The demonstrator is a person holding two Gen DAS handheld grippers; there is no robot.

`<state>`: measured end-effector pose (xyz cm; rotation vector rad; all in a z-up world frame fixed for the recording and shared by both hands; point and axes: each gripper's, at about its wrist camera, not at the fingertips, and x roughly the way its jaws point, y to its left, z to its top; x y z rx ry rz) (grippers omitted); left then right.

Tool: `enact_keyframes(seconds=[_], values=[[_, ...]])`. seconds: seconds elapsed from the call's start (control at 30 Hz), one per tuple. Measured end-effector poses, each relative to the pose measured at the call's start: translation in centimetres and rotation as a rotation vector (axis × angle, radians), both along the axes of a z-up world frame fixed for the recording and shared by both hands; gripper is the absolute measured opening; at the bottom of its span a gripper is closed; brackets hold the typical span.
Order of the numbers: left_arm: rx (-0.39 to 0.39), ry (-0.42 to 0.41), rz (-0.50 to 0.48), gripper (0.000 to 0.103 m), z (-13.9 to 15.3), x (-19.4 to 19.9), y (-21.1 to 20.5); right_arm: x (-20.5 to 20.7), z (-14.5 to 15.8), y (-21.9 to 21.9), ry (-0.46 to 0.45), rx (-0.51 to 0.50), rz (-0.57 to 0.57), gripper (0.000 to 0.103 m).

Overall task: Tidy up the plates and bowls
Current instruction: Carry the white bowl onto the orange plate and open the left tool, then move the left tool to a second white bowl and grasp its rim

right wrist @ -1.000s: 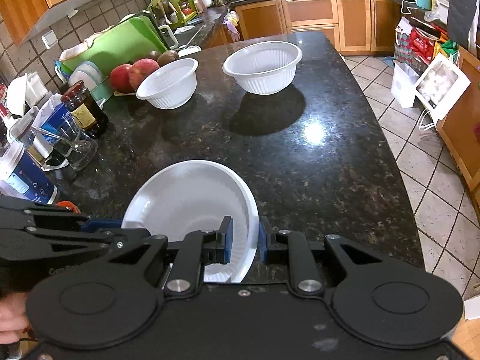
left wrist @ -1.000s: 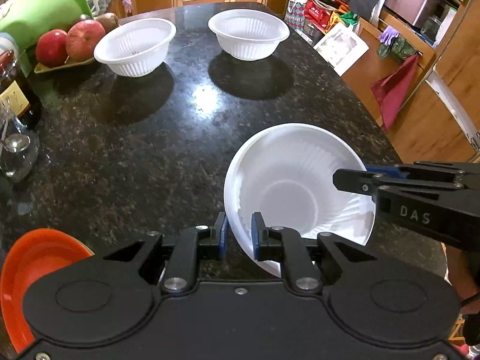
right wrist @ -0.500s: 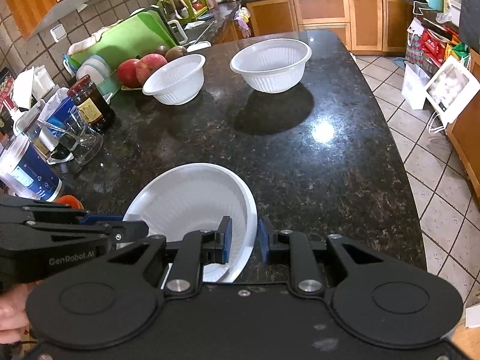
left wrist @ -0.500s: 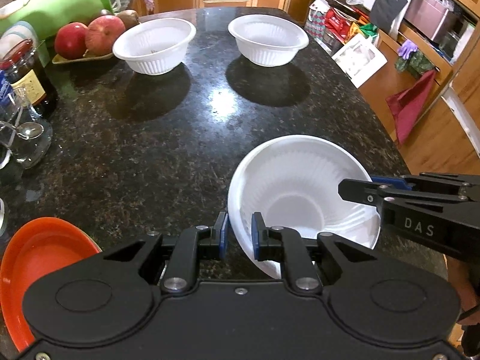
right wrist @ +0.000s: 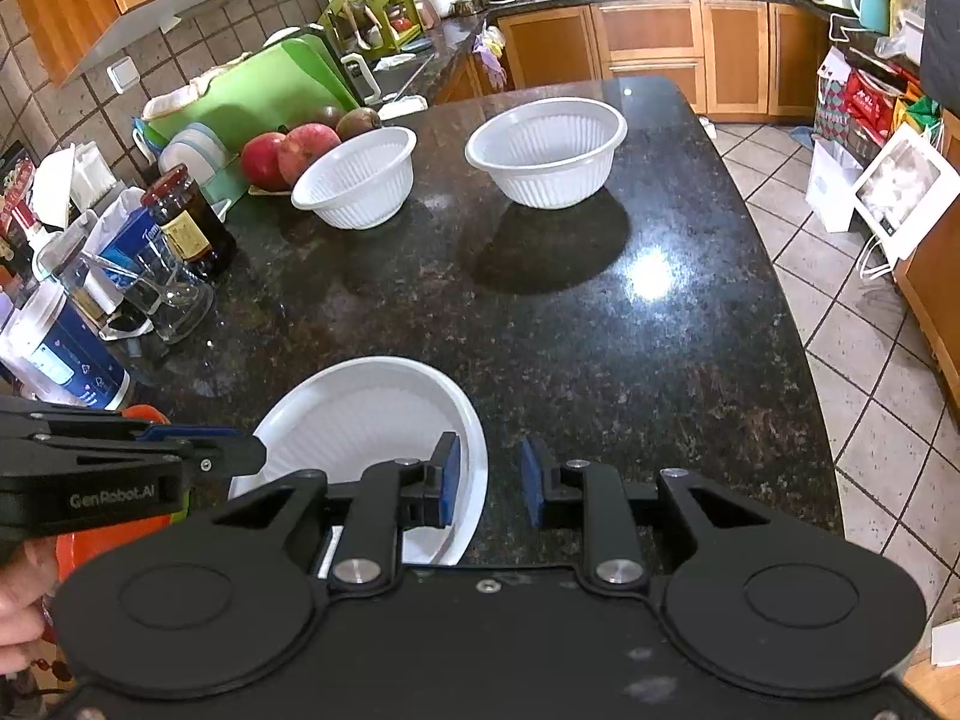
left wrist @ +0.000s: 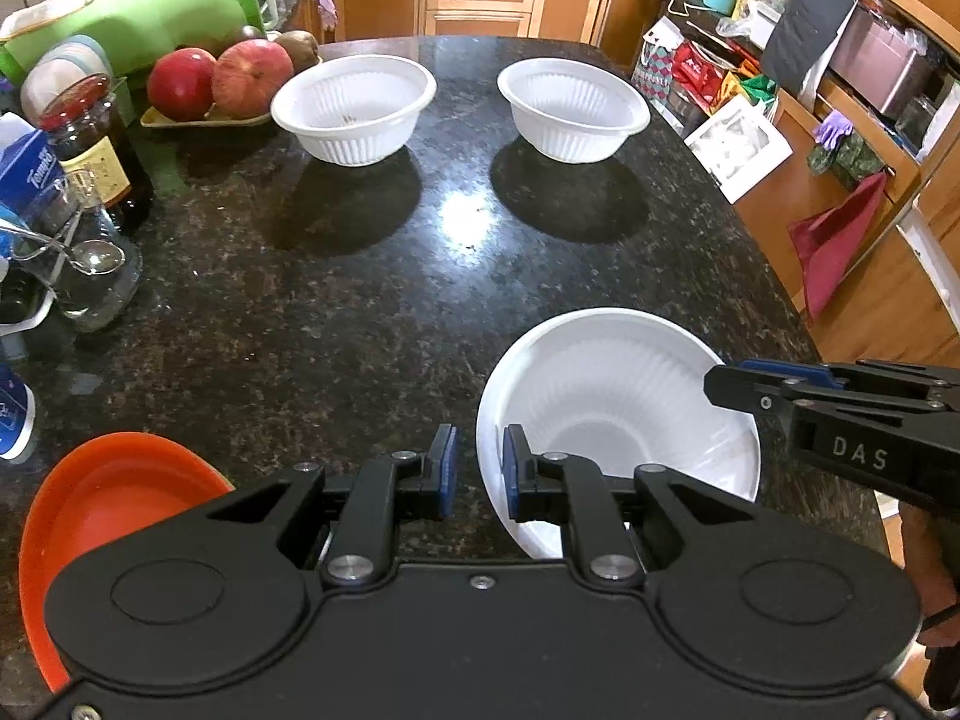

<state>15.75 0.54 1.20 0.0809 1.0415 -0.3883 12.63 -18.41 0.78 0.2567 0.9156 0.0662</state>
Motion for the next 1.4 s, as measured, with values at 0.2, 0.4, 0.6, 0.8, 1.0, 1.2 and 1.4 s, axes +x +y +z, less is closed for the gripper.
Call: enact_keyframes(seconds=[0.2, 0.4, 0.6, 0.8, 1.0, 1.2, 1.4], values=[[-0.008, -0.020, 0.023, 0.021, 0.6, -0.3, 0.8, -0.6, 0.7, 0.1, -0.029, 0.002, -0.002, 0.026], [-0.003, -0.054, 0.061, 0.021, 1.5, -0.8, 1.4, -1.6, 1.2, 0.2, -0.050, 0.009, 0.010, 0.026], [-0.007, -0.101, 0.089, 0.021, 2.9, -2.1, 2.0, -2.7, 2.4, 0.4, -0.086, 0.014, 0.042, 0.026], [0.002, -0.146, 0.120, 0.021, 4.6, -3.1, 2.7, -4.1, 3.9, 0.2, -0.135, 0.013, 0.076, 0.026], [-0.004, -0.207, 0.163, 0.021, 6.7, -3.9, 3.5, -5.8, 5.4, -0.9, -0.188, 0.007, 0.090, 0.026], [-0.020, -0.243, 0.183, 0.021, 7.8, -3.5, 3.3, -6.8, 6.7, -2.8, -0.222, -0.005, 0.080, 0.026], [-0.018, -0.248, 0.159, 0.021, 7.5, -2.4, 2.1, -6.9, 6.8, -5.4, -0.217, -0.058, 0.037, 0.026]])
